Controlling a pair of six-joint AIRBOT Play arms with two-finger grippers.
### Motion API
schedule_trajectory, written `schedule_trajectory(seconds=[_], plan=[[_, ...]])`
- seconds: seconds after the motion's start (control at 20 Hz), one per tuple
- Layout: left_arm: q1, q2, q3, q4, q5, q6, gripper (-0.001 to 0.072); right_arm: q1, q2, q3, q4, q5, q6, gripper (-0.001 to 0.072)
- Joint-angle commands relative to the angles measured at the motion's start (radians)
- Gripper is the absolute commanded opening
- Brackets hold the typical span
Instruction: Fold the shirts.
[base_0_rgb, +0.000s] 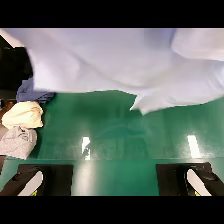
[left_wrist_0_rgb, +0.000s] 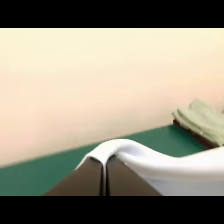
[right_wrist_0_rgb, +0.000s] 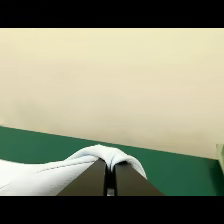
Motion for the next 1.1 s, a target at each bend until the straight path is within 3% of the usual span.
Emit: schedule_trajectory(seconds=[0.0, 0.25, 0.4, 0.6, 0.75, 1.05], plan=[[0.0, 0.103, 0.025, 0.002, 0.034, -0.006, 0.0019, 0.0, 0.011, 0.169, -0.188, 0.168, 0.069, 0.0013], [0.0, 0.098, -0.129, 0.016, -0.071, -0.029, 0.0019, 0.0, -0.129, 0.234, -0.277, 0.425, 0.085, 0.0011], [0.0, 0.036, -0.377, 0.015, -0.175, -0.035, 0.0019, 0.001, -0.23, 0.049, -0.276, 0.505, 0.085, 0.0011], [0.0, -0.115, -0.694, 0.011, -0.19, -0.023, 0.0019, 0.005, -0.412, -0.135, -0.276, 0.565, 0.104, 0.0011], [0.0, -0.283, -0.801, 0.011, -0.082, 0.036, 0.002, 0.045, -0.534, -0.195, -0.278, 0.496, 0.103, 0.0012], [-0.003, -0.523, -0.801, -0.123, 0.286, 0.196, 0.002, 0.14, -0.746, -0.21, -0.285, 0.059, 0.121, 0.0012]])
